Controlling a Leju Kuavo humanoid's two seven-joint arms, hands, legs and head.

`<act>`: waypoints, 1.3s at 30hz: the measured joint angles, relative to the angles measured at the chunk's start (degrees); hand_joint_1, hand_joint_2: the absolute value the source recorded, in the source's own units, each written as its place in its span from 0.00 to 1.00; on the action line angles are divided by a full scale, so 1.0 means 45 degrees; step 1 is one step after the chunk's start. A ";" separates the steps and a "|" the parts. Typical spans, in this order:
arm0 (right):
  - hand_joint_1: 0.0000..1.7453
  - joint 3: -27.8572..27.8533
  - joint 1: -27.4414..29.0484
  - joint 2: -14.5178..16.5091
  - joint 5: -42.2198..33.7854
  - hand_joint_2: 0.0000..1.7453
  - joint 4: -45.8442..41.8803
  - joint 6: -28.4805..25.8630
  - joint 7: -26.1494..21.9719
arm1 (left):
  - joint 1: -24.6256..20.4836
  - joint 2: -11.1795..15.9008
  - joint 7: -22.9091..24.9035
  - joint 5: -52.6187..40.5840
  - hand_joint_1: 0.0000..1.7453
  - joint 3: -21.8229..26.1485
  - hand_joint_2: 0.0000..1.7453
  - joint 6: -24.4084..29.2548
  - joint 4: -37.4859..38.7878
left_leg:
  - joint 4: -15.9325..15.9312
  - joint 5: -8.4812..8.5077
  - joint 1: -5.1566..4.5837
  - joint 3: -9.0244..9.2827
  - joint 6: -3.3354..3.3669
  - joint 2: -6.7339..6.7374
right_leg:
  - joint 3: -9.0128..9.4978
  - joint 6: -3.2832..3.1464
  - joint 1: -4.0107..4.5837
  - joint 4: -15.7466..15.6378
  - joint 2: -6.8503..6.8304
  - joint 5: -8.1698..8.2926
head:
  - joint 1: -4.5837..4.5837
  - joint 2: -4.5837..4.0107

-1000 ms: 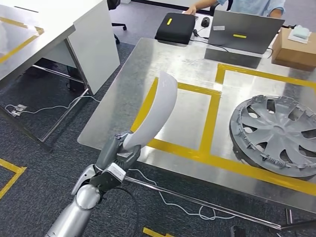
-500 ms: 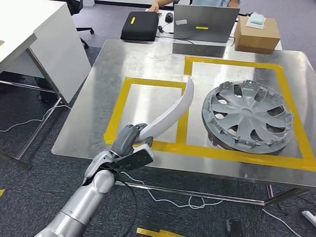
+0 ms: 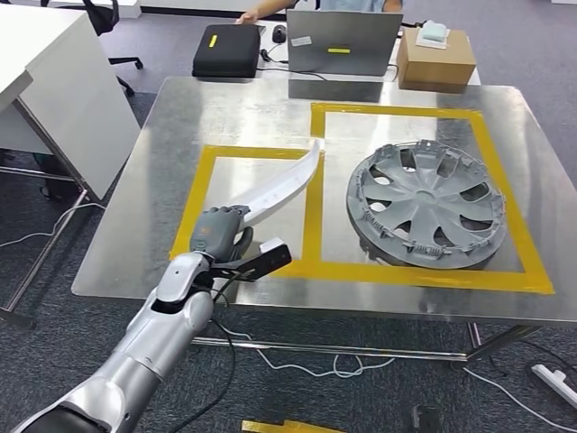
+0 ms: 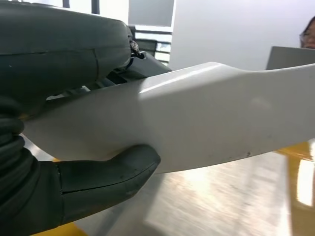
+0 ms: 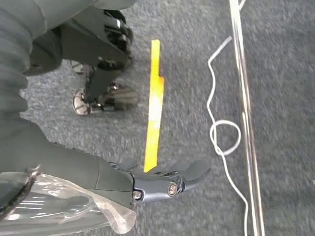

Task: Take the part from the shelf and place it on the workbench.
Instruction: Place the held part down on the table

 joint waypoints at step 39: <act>0.00 0.0169 0.0526 0.0028 -0.0408 0.00 -0.0005 -0.0117 -0.0186 | 0.2876 -0.0060 -0.3786 0.3668 0.00 0.1542 0.00 -0.0238 -0.3547 | -0.0001 0.0018 -0.0037 -0.0050 0.0063 -0.0018 | -0.0027 0.0142 -0.0059 -0.0070 0.0001 0.0058 | -0.0005 0.0000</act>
